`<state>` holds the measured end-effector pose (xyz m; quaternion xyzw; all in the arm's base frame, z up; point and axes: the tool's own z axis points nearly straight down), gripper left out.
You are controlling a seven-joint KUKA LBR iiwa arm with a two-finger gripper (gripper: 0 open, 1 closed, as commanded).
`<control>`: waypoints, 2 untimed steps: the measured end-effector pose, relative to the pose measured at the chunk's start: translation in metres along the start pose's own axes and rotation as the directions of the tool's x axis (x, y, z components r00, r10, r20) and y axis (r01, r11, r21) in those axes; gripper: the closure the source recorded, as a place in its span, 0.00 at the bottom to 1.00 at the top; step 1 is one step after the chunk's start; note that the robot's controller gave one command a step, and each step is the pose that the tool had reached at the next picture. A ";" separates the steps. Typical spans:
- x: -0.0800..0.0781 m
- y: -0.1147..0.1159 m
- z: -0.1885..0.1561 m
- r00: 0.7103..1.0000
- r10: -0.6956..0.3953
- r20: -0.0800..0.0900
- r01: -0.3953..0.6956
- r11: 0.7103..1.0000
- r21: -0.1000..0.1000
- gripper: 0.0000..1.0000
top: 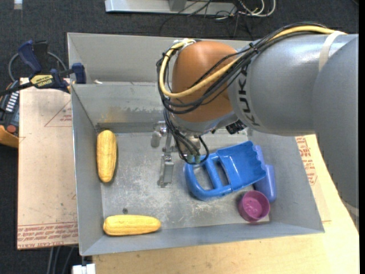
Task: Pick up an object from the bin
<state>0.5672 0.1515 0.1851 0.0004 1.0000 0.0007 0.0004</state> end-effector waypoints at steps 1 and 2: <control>0.054 0.050 0.094 0.976 -0.220 -0.003 0.220 0.976 -0.001 0.00; 0.066 0.062 0.023 0.930 -0.367 0.008 0.367 0.930 -0.001 0.00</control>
Offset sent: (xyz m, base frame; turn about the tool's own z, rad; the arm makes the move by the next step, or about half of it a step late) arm -0.0671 0.0602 -0.0264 -0.3764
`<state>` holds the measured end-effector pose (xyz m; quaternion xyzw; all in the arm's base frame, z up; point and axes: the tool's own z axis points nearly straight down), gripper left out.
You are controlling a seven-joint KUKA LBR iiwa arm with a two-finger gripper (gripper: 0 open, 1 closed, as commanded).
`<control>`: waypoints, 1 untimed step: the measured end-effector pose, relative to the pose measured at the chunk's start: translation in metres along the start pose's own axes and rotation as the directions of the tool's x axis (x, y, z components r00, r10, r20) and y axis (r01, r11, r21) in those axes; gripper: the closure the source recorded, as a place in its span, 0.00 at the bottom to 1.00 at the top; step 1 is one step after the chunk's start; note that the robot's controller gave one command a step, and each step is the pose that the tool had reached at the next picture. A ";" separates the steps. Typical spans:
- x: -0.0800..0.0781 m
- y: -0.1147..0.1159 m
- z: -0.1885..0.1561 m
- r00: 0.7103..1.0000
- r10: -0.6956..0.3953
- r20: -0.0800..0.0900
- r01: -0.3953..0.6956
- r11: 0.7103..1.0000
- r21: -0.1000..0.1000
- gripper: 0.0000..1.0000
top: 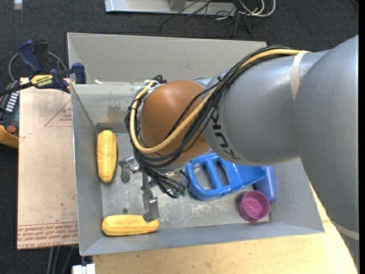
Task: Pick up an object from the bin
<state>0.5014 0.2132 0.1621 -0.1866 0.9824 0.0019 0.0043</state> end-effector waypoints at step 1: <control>-0.002 0.041 0.063 0.998 0.060 -0.010 -0.060 0.998 -0.002 0.00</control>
Offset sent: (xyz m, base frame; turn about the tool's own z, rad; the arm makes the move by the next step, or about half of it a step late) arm -0.0228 0.0171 -0.0921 -0.3519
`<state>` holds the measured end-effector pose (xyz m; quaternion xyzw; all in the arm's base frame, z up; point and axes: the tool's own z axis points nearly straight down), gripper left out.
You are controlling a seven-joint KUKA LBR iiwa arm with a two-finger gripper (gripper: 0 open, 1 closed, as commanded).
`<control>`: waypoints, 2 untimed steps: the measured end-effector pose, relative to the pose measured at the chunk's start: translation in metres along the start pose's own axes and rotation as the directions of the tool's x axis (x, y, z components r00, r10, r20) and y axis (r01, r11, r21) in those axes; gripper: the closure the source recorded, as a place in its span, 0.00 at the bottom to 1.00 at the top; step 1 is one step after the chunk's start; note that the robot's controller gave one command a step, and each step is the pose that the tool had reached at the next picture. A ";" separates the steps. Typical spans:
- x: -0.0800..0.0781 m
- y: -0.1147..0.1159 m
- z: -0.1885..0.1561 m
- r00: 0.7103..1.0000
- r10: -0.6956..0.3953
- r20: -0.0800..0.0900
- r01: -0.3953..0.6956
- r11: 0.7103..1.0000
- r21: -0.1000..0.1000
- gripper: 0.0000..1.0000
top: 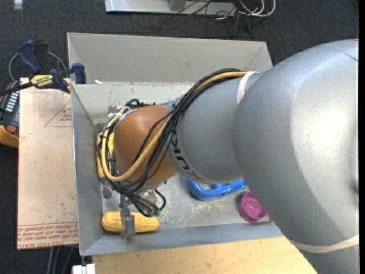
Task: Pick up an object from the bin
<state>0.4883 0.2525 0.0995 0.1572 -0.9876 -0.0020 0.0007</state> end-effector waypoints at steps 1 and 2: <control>0.011 -0.019 0.027 0.918 -0.397 0.024 0.397 0.918 0.010 0.00; 0.021 -0.033 0.030 0.999 0.038 0.000 -0.038 0.999 -0.001 1.00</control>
Offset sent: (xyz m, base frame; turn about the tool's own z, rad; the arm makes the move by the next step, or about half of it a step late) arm -0.0100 -0.0381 -0.0295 0.0373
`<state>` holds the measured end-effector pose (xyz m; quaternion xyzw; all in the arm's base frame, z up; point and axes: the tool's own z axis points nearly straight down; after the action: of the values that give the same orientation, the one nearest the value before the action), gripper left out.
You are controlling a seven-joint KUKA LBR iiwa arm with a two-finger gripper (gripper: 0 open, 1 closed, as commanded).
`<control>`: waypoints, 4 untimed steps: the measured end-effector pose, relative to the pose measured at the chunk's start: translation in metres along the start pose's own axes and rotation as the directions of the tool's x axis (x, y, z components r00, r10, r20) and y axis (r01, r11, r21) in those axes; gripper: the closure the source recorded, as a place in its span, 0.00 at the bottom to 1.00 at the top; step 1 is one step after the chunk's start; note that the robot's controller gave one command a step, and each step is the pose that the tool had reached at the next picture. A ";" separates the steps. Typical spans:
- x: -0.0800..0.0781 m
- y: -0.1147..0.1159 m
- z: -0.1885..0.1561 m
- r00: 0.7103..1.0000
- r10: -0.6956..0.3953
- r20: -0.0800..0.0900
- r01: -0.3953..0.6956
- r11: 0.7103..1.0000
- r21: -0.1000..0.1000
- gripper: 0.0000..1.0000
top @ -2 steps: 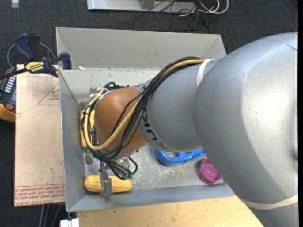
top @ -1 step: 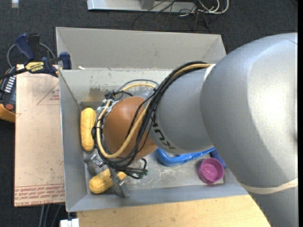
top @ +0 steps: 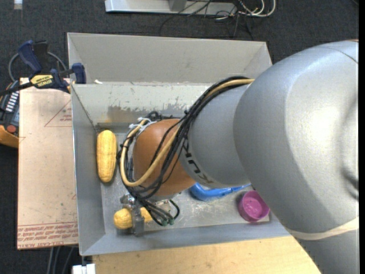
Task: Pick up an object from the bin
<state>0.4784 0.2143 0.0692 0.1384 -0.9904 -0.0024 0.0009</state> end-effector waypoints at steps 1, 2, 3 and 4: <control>0.000 0.000 0.000 1.000 0.000 0.000 0.000 1.000 0.000 1.00; 0.001 0.000 -0.002 1.000 0.000 -0.003 0.000 1.000 0.000 1.00; 0.002 0.000 -0.024 1.000 0.000 -0.005 0.000 1.000 0.000 1.00; 0.000 0.001 -0.041 1.000 0.001 -0.001 -0.001 1.000 -0.001 1.00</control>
Offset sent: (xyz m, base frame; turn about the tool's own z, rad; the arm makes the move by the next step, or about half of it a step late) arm 0.0000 -0.0002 0.0535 0.0000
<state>0.4784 0.2148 0.1106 0.1378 -0.9905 -0.0029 0.0016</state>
